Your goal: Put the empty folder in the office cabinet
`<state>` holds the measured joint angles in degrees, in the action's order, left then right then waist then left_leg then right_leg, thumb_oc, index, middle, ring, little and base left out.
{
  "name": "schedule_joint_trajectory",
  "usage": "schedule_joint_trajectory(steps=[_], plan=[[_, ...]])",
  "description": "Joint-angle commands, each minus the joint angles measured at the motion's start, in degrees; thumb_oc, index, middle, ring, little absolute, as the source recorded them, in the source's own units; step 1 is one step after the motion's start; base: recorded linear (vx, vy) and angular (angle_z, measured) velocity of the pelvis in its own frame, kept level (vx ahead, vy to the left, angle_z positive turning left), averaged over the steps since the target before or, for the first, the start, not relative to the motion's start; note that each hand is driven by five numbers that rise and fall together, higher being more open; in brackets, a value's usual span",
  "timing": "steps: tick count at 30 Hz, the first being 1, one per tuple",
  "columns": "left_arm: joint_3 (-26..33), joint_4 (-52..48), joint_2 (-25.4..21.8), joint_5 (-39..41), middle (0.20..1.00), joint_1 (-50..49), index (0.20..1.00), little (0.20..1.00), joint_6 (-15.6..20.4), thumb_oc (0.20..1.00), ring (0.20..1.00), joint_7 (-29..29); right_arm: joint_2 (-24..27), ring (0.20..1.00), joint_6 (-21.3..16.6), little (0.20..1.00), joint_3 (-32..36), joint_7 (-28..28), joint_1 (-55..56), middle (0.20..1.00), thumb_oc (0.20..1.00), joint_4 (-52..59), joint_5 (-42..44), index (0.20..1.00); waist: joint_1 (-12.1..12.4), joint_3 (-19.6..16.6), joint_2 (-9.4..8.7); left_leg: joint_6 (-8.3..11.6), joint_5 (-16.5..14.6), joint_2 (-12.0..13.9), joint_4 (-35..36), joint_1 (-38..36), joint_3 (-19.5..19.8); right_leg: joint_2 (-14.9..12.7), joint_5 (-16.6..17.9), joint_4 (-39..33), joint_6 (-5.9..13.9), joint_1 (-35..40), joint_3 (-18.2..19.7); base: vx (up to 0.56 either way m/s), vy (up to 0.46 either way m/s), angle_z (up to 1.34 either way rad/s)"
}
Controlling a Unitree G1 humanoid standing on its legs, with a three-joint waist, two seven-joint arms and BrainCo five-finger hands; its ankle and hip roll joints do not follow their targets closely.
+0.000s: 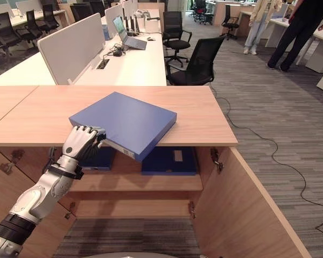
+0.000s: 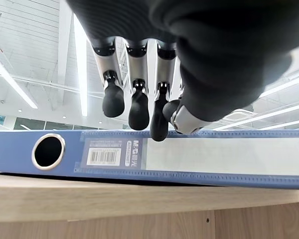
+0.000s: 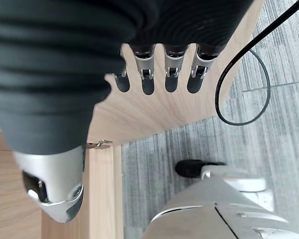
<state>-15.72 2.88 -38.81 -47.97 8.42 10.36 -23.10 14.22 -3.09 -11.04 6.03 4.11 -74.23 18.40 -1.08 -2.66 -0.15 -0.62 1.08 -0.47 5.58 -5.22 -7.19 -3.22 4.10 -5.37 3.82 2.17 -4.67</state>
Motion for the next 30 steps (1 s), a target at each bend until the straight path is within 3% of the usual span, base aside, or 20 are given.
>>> schedule_joint_trajectory(steps=[1, 8, 14, 17, 18, 19, 20, 24, 30], plan=[[0.6, -0.2, -2.3, 0.0, 0.2, 1.7, 0.2, 0.2, 0.2, 0.2, 0.2, -0.8, -1.2, 1.0, -0.6, 1.0, -2.3, -0.3, -2.5, 1.0, 1.0, -1.9, -2.1, 1.0, -1.1, -1.7, -3.38, -0.15, -6.7, -1.9, -0.6, 0.0, 5.4, 0.6, -3.3, 0.4, 1.9, 1.1, 3.0, 0.01, 0.001, -0.05], [1.4, -2.5, -2.1, 1.2, 0.2, 1.3, 0.2, 0.2, 1.1, 0.2, 0.2, -0.5, -1.5, 1.0, -0.6, 1.0, -2.2, -0.4, -2.4, 1.0, 1.0, -1.8, -2.1, 1.0, -0.9, -1.5, -3.49, -0.21, -6.7, -1.9, -0.6, 0.0, 5.4, 0.6, -3.3, 0.4, 1.9, 1.0, 2.9, 0.0, 0.0, -0.01], [9.8, -14.7, 0.0, 7.8, 0.2, -5.5, 0.2, 0.2, 4.1, 0.2, 0.2, -0.5, -2.3, 1.0, -0.8, 1.0, -1.4, -0.7, -1.4, 1.0, 1.0, -1.9, -1.8, 1.0, -0.3, -1.4, -3.69, -0.28, -6.7, -1.9, -0.6, 0.1, 5.5, 0.6, -3.3, 0.4, 1.85, 1.0, 2.9, 0.0, 0.0, 0.0], [16.6, -21.3, 2.9, 12.6, 0.2, -11.6, 0.2, 0.2, 5.5, 0.2, 0.2, -2.6, -2.7, 1.0, -0.8, 1.0, -1.3, -1.0, -0.8, 1.0, 1.0, -1.9, -1.8, 1.0, 0.1, -1.1, -3.86, -0.32, -6.8, -1.9, -0.6, 0.0, 5.5, 0.6, -3.3, 0.4, 1.79, 1.0, 2.8, 0.0, 0.0, 0.0], [16.9, -21.6, 2.9, 12.7, 0.297, -11.9, 0.297, 0.297, 5.5, 0.297, 0.297, -2.4, -2.6, 1.0, -0.8, 1.0, -1.4, -1.0, -0.7, 1.0, 1.0, -1.9, -1.8, 1.0, 0.0, -1.2, -3.82, -0.32, -6.8, -1.9, -0.6, 0.0, 5.5, 0.6, -3.3, 0.4, 1.79, 1.0, 2.8, 0.0, 0.0, 0.0], [18.2, -22.5, 4.0, 14.6, 0.529, -13.2, 0.529, 0.529, 5.7, 0.529, 0.529, -3.1, -2.7, 1.0, -0.8, 1.0, -1.4, -1.1, -0.4, 1.0, 1.0, -1.8, -1.8, 1.0, 0.2, -1.1, -3.87, -0.34, -6.8, -1.9, -0.6, 0.0, 5.5, 0.6, -3.3, 0.4, 1.75, 1.0, 2.8, 0.0, 0.0, 0.0], [18.9, -23.3, 4.9, 16.3, 1.0, -13.9, 1.0, 1.0, 6.0, 1.0, 1.0, -3.2, -2.7, 1.0, -0.7, 1.0, -1.3, -1.2, -0.3, 1.0, 1.0, -1.7, -1.7, 1.0, 0.2, -1.1, -3.92, -0.35, -6.8, -2.0, -0.6, 0.0, 5.5, 0.6, -3.3, 0.4, 1.73, 1.1, 2.8, 0.0, 0.0, 0.0], [20.3, -25.0, 4.7, 17.6, 1.0, -16.0, 1.0, 1.0, 6.8, 1.0, 1.0, -3.0, -2.7, 1.0, -0.7, 1.0, -1.2, -1.5, -0.1, 1.0, 1.0, -1.4, -1.3, 1.0, 0.5, -1.0, -4.02, -0.33, -6.8, -1.9, -0.6, 0.1, 5.7, 0.6, -3.3, 0.4, 1.73, 1.0, 2.6, 0.0, 0.0, 0.0], [16.7, -22.5, -1.2, 18.8, 1.0, -18.7, 1.0, 1.0, 8.4, 1.0, 1.0, 2.4, -2.2, 1.0, -1.0, 1.0, -0.6, -1.1, -0.8, 1.0, 1.0, -1.8, -0.2, 1.0, 0.6, -0.6, -3.81, -0.23, -6.6, -1.9, -0.6, 0.4, 5.7, 0.6, -3.1, 0.4, 1.94, 0.6, 2.6, 0.0, 0.0, 0.0]])
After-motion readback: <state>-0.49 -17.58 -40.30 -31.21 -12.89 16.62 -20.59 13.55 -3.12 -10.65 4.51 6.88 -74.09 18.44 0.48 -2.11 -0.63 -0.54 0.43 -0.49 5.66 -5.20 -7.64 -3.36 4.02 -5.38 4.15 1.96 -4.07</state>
